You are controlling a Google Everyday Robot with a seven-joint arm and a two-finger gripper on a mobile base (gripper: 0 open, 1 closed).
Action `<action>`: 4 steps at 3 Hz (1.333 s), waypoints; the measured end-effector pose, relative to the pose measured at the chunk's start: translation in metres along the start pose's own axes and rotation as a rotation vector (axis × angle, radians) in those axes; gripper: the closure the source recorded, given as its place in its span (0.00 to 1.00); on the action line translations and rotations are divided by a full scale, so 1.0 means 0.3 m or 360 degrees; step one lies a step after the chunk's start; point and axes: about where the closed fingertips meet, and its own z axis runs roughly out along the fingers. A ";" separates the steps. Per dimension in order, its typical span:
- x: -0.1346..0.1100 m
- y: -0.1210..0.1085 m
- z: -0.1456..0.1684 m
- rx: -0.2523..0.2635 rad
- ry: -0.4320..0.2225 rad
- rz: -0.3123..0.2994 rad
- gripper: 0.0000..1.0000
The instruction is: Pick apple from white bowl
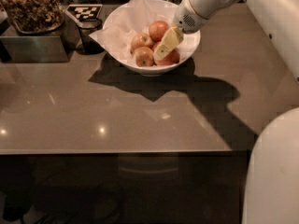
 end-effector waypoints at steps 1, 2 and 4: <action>0.057 0.025 0.056 0.0036 0.0130 0.0027 0.16; 0.100 0.046 0.089 0.0065 0.0214 0.0040 0.17; 0.122 0.056 0.103 0.0086 0.0246 0.0030 0.59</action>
Offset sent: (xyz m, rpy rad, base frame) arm -0.0203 -0.0087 -0.0550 -0.1861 0.0431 -0.0922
